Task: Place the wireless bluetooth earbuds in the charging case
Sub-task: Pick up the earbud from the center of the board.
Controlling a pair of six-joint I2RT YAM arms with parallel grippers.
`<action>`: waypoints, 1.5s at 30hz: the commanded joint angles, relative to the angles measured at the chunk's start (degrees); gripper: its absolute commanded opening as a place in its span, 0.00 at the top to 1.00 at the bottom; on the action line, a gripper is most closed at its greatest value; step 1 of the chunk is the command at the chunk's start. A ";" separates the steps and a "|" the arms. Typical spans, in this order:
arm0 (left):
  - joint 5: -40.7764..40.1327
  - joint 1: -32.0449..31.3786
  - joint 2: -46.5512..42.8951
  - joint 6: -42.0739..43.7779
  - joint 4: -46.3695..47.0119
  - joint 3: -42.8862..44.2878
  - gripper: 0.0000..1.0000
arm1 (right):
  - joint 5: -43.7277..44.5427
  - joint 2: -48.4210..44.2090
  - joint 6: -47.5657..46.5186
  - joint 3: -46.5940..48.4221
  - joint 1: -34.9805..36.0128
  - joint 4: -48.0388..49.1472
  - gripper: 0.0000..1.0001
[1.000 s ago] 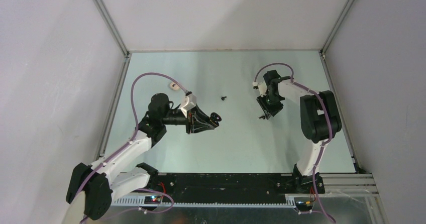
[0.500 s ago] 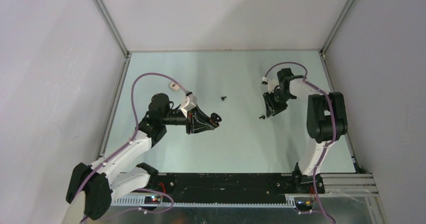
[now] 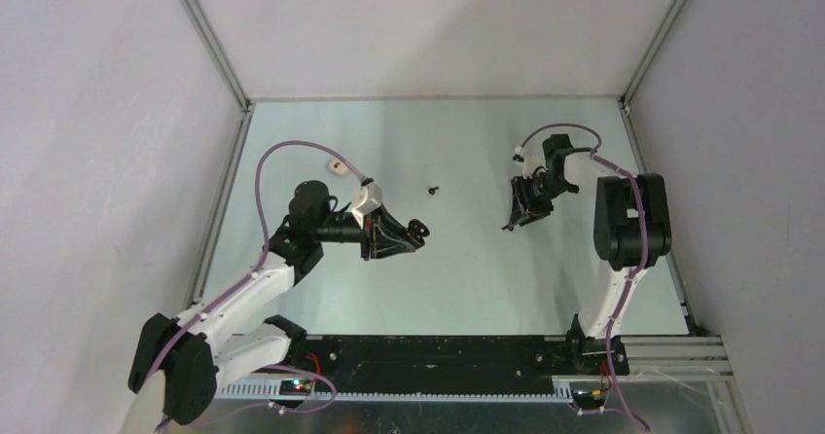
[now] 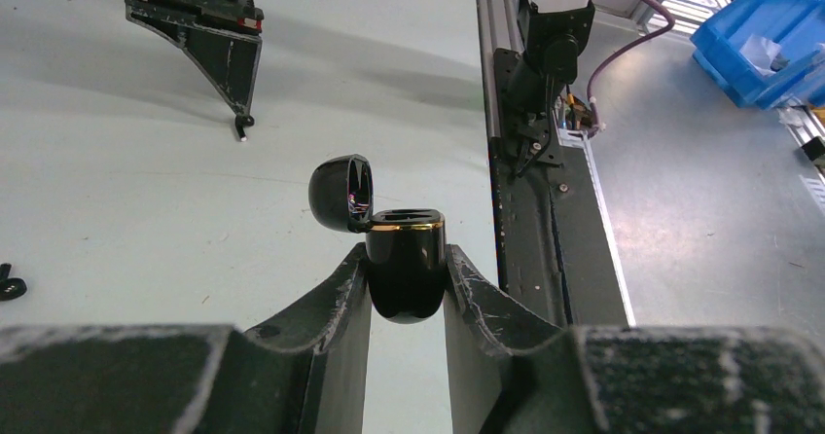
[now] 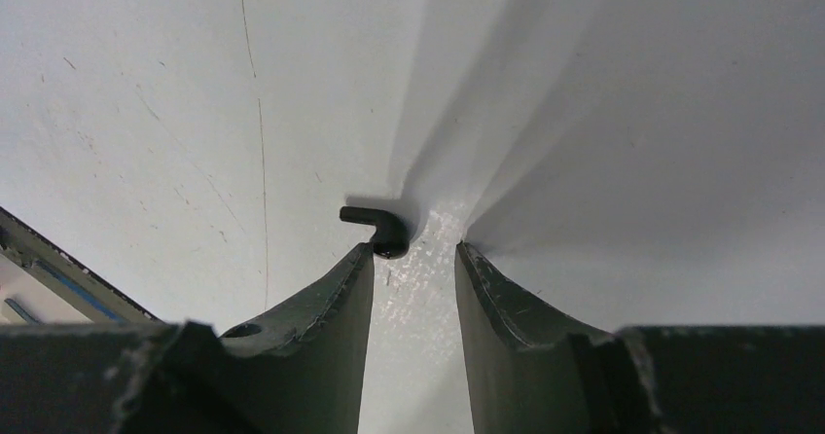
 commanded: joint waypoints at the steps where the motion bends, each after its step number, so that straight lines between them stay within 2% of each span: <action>1: -0.30 -0.60 0.09 1.14 0.56 1.61 1.00 | -0.47 1.01 2.04 0.15 -0.35 1.91 0.59; 16: -0.21 -0.86 0.30 1.12 0.22 1.96 1.00 | 2.23 0.29 1.75 0.16 2.47 2.25 0.61; 45: -0.17 -0.96 0.36 1.57 -0.54 2.30 1.00 | 1.18 0.87 1.22 0.17 1.31 -0.55 0.66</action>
